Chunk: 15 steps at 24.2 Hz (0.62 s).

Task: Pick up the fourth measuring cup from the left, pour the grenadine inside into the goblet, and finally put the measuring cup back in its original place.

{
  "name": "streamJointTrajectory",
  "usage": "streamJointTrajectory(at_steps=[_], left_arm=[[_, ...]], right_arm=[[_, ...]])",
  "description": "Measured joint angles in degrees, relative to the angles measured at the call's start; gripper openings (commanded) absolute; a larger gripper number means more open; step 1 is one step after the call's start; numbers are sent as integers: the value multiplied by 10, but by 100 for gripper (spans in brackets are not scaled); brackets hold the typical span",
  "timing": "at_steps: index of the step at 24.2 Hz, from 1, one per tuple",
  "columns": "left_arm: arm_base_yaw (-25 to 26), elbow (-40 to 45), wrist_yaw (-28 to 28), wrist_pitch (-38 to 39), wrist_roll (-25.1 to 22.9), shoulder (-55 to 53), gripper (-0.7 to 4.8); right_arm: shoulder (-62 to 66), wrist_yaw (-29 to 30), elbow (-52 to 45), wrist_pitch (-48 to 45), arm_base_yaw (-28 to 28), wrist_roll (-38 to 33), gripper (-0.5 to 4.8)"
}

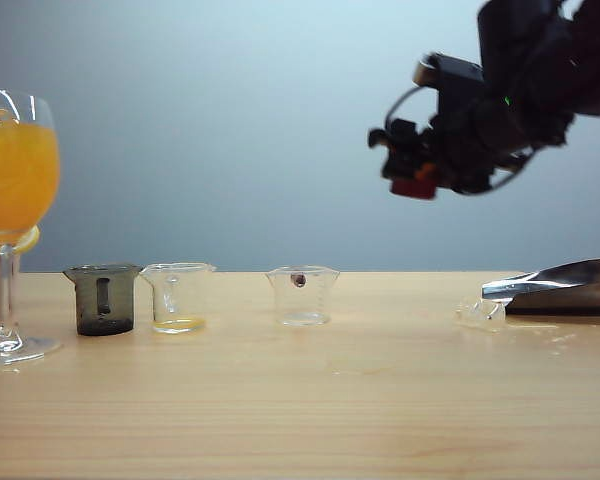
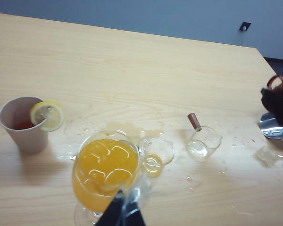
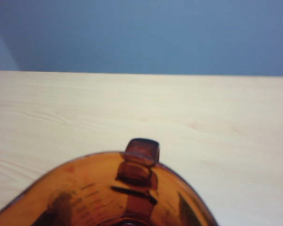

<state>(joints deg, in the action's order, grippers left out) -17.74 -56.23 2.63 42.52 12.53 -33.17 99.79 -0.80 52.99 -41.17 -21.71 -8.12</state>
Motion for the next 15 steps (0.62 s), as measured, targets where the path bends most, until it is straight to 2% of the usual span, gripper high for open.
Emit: streamJointTrajectory(at_steps=[8,15], left_arm=[[0,0,0,1,13,-1,-5],[0,0,0,-3,15,-1,-5]], right_arm=[[-1,63,149,132,-39,12,-6],[27,100,255,187,-81,47,-6]])
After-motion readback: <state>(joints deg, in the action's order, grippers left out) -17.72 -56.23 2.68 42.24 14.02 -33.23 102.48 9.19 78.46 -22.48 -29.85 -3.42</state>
